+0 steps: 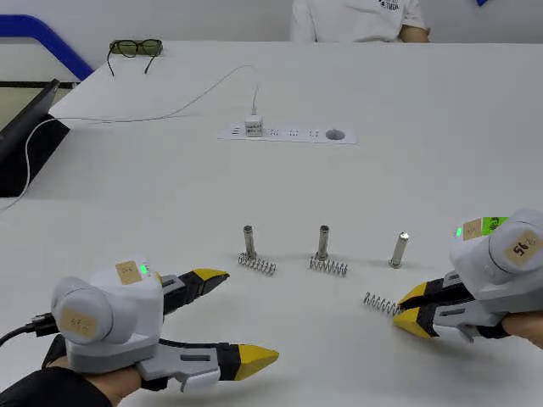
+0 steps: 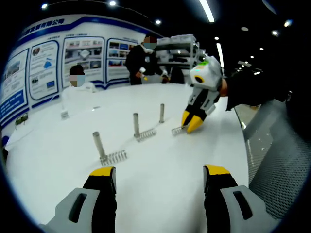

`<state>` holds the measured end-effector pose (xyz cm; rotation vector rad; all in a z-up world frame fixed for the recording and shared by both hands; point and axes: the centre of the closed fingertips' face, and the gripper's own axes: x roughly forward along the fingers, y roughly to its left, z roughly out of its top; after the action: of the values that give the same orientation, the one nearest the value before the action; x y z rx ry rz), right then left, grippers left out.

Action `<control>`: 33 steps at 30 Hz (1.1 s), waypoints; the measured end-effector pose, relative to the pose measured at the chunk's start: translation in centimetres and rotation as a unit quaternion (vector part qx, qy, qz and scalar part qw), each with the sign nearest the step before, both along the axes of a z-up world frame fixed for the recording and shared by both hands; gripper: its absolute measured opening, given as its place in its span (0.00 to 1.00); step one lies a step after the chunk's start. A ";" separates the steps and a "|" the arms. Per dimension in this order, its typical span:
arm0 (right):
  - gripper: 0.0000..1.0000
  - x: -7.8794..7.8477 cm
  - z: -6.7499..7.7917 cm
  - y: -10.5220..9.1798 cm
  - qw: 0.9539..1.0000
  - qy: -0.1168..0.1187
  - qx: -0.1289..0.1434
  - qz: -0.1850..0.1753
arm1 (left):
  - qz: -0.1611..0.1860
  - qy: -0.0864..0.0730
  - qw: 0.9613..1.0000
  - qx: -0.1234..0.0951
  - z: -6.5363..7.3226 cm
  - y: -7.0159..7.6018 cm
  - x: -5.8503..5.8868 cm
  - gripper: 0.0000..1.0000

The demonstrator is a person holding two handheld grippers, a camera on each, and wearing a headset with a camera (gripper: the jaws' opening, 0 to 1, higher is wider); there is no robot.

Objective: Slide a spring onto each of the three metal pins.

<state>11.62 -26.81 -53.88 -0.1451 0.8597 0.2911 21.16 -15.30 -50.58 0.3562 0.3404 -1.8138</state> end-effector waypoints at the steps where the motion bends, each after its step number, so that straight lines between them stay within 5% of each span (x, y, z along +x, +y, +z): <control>1: 0.12 0.0 0.1 0.2 1.000 0.000 0.001 0.002 | -0.006 -0.001 1.000 0.000 0.0 -0.1 -0.3 0.74; 18: 0.12 1.5 1.6 3.8 0.998 -0.011 0.007 0.056 | -0.087 -0.022 0.996 0.006 0.4 -2.4 -3.0 0.66; 33: 0.12 2.0 2.3 6.7 0.994 -0.018 0.013 0.103 | -0.120 -0.017 0.993 0.007 0.1 -2.7 -4.7 0.49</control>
<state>13.63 -20.06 -51.62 -0.2152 0.8068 0.4916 16.41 -17.97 -50.49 0.4534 0.2968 -2.0387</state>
